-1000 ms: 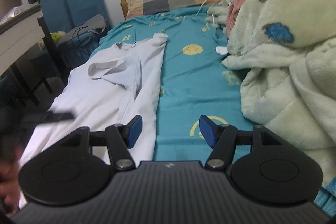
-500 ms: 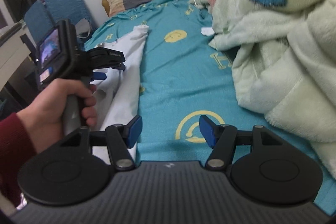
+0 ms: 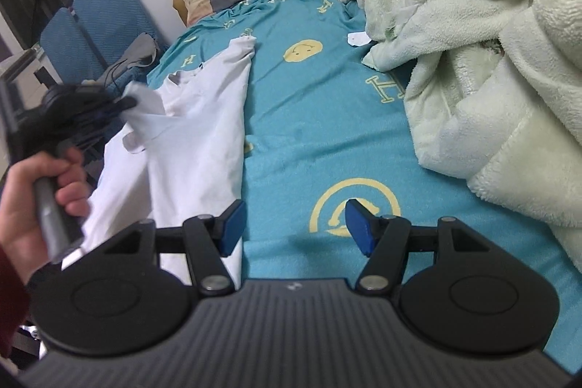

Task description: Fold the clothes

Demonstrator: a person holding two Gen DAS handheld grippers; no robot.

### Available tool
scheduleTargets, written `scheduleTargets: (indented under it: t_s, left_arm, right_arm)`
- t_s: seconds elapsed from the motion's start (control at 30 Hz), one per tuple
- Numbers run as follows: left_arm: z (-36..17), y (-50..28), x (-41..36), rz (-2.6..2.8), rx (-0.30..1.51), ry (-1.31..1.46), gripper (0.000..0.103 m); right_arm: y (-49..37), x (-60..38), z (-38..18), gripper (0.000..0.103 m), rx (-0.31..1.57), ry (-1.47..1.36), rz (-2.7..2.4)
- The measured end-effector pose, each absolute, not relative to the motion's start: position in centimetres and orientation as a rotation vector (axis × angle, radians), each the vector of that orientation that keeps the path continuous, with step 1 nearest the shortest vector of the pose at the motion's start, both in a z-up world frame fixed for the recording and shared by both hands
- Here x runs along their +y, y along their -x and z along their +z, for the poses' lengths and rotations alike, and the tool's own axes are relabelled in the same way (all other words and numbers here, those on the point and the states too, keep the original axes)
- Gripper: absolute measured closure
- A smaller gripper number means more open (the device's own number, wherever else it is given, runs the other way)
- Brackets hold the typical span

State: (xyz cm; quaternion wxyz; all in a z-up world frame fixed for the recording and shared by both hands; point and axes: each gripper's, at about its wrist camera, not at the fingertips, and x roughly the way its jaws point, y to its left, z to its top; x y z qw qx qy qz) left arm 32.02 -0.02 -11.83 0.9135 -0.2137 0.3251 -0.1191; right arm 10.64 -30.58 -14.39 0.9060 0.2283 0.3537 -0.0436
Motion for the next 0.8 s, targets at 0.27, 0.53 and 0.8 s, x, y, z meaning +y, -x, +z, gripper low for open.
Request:
scheduleTargets:
  t_s: [0.27,0.53,0.8]
  left_arm:
    - [-16.2,-32.1,1.9,-0.128,0.835,0.241,0.097]
    - [-14.6,-30.5,2.8,-0.149,0.826,0.268,0.044]
    - [-15.5,-36.2,6.4,-0.097,0.843,0.594,0.028]
  right_arm:
    - [-10.9,-30.1,-14.6,0.040,0.732,-0.446,-0.071]
    - [-10.3,-29.4,-14.2,0.040,0.730,-0.440,-0.044]
    - [-10.5,-28.7,-14.9,0.040,0.757,-0.408,-0.037]
